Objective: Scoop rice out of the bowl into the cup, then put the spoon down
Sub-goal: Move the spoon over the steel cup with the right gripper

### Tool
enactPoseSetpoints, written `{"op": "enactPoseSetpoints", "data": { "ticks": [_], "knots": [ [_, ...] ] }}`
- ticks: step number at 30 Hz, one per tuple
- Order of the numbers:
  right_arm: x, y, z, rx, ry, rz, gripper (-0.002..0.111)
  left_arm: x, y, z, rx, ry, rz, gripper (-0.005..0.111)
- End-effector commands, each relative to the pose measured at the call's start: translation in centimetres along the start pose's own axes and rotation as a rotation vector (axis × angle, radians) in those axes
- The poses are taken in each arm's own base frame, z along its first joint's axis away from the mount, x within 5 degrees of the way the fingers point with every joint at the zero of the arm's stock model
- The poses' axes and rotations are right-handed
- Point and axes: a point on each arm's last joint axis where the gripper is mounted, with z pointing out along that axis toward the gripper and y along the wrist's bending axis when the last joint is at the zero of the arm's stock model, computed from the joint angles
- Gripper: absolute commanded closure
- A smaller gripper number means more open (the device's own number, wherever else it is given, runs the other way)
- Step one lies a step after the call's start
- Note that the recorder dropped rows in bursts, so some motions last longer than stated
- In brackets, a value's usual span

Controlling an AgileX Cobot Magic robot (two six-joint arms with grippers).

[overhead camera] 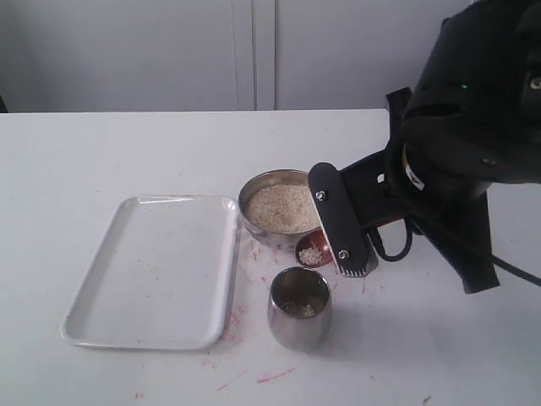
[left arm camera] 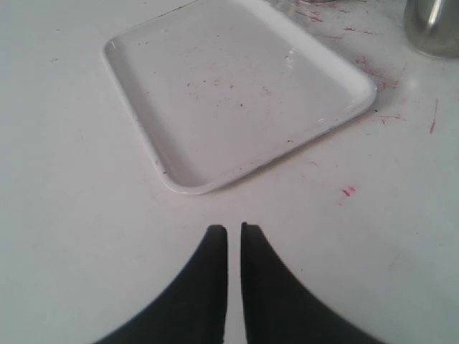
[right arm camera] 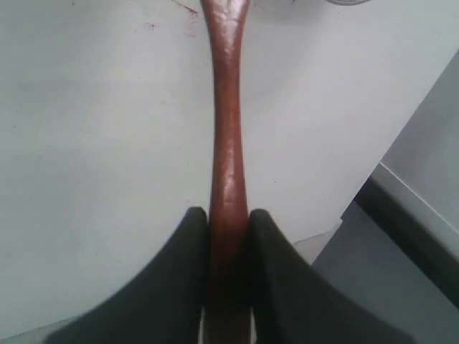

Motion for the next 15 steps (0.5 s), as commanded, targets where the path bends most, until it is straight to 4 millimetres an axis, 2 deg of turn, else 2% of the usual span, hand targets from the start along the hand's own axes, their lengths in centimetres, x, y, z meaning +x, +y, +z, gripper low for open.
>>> {"op": "enactPoseSetpoints", "data": {
  "ticks": [1,11,15],
  "knots": [
    [-0.04,-0.12,0.15,0.016,0.014,-0.040,0.108,0.16,-0.10,0.03,0.012,0.003,-0.014,0.092],
    [-0.20,-0.18,0.26,0.019,0.009,-0.170,0.108,0.16,-0.10,0.03,0.012,0.003,-0.014,0.092],
    [-0.84,-0.11,-0.07,0.041,-0.012,-0.240,0.108,0.16,-0.10,0.03,0.012,0.003,-0.014,0.092]
  ]
}}
